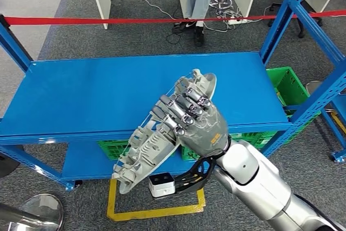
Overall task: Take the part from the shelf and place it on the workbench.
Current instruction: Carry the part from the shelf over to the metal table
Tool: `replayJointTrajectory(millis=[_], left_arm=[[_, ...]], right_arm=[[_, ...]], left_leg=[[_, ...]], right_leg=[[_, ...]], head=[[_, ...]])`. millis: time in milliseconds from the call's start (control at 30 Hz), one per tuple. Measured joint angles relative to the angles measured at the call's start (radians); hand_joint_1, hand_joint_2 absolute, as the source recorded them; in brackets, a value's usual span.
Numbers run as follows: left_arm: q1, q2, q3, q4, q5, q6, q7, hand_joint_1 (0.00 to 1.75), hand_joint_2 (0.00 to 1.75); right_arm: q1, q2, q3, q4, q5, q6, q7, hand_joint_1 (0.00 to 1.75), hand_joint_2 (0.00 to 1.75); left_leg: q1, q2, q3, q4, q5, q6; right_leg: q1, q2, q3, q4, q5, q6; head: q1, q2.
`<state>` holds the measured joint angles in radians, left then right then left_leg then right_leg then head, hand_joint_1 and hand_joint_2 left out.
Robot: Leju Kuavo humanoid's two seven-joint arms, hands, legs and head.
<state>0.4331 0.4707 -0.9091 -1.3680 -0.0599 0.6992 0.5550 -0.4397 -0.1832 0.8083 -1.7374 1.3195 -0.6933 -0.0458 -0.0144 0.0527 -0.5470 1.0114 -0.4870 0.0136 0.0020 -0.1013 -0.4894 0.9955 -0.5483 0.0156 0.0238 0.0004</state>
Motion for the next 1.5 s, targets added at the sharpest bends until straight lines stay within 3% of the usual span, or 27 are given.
replayJointTrajectory(millis=[700, 1067, 1333, 1367, 1433, 1500], left_arm=[[0.003, -0.002, 0.004, -0.008, 0.041, 0.000, -0.029, 0.00, 1.75], [0.010, -0.002, 0.004, -0.010, -0.001, 0.000, 0.000, 0.00, 1.75], [0.019, -0.001, 0.011, -0.012, -0.020, 0.000, 0.024, 0.00, 1.75], [0.020, -0.001, 0.011, -0.014, -0.021, 0.000, 0.026, 0.00, 1.75], [0.022, -0.001, 0.012, -0.017, -0.022, 0.001, 0.028, 0.00, 1.75], [0.020, -0.001, 0.013, -0.019, -0.023, 0.001, 0.028, 0.00, 1.75]], right_arm=[[0.008, -0.008, 0.000, -0.026, -0.073, 0.011, -0.012, 1.75, 1.75], [0.018, -0.008, 0.000, -0.034, -0.083, 0.022, -0.018, 1.75, 1.75], [0.023, -0.008, 0.000, -0.036, -0.090, 0.030, -0.015, 1.75, 1.75], [0.023, -0.008, 0.000, -0.037, -0.090, 0.031, -0.014, 1.75, 1.75], [0.023, -0.008, 0.000, -0.041, -0.091, 0.032, -0.014, 1.75, 1.75], [0.025, -0.009, 0.000, -0.044, -0.092, 0.032, -0.013, 1.75, 1.75]], left_leg=[[0.000, 0.000, 0.000, 0.000, 0.000, 0.000], [0.000, 0.000, 0.000, 0.000, 0.000, 0.000], [-0.007, -0.002, -0.004, 0.003, -0.004, 0.011], [-0.004, -0.004, -0.003, -0.002, -0.001, 0.015], [0.003, -0.011, 0.001, -0.015, 0.006, 0.024], [0.007, -0.018, 0.003, -0.019, 0.011, 0.030]], right_leg=[[0.000, 0.000, 0.000, 0.000, 0.000, 0.000], [0.000, 0.000, 0.000, 0.000, 0.000, 0.000], [-0.004, -0.007, 0.001, -0.004, 0.004, 0.009], [-0.005, -0.004, -0.001, -0.004, 0.001, 0.012], [-0.006, 0.036, -0.018, 0.027, -0.021, 0.018], [-0.007, 0.086, -0.078, 0.144, -0.079, 0.022]], head=[[0.000, 0.000], [0.000, 0.000], [-0.001, 0.000], [-0.001, 0.000], [0.001, 0.000], [0.004, 0.000]])
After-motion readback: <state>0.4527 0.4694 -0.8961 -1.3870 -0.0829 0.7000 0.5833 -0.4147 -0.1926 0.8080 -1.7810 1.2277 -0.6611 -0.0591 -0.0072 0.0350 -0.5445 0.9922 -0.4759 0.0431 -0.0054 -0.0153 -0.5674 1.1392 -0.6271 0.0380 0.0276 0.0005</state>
